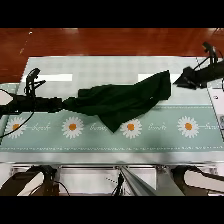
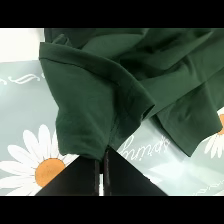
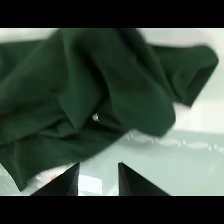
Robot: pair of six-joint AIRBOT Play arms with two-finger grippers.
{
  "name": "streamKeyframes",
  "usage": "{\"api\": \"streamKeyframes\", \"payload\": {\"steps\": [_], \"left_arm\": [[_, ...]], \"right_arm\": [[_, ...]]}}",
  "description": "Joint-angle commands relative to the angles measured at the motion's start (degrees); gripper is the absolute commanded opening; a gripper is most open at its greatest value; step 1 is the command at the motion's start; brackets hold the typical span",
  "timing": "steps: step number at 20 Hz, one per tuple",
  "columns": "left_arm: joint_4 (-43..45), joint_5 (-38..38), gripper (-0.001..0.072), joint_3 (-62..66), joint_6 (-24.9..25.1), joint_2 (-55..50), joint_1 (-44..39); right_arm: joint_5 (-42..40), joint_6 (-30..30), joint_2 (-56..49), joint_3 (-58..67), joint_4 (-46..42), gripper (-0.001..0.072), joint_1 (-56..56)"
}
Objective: Fold the shirts.
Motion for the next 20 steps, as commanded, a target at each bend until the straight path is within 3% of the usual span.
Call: {"api": "streamKeyframes", "payload": {"steps": [1, 2, 5, 10, 11, 16, 20], "left_arm": [[0.0, 0.1, 0.0026, 0.0, 0.0, 0.0, 0.0], [0.0, 0.1, 0.0026, 0.0, 0.0, 0.0, 0.0], [0.0, 0.1, 0.0025, 0.0, 0.0, 0.0, 0.0], [0.0, 0.1, 0.0025, 0.0, 0.0, 0.0, 0.0], [0.0, 0.1, 0.0026, 0.0, 0.0, 0.0, 0.0], [0.0, 0.2, 0.0025, 0.0, 0.0, 0.0, 0.0], [0.0, 1.9, 0.0026, 0.0, 0.0, 0.0, 0.0]], "right_arm": [[-5.2, 2.0, 8.3, -12.8, -0.8, 0.0389, 2.2], [-6.8, 2.5, 10.2, -17.6, 1.2, 0.0444, 3.4], [-15.8, 3.0, 12.5, -30.4, 8.3, 0.045, 8.8], [-37.7, 12.0, 11.6, -38.4, 10.4, 0.0454, 19.2], [-39.5, 13.6, 10.4, -38.4, 10.6, 0.0498, 20.4], [-43.2, 14.3, 4.6, -38.4, 14.7, 0.0498, 24.9], [-53.6, 15.3, 2.6, -38.4, 18.3, 0.0496, 28.6]]}}
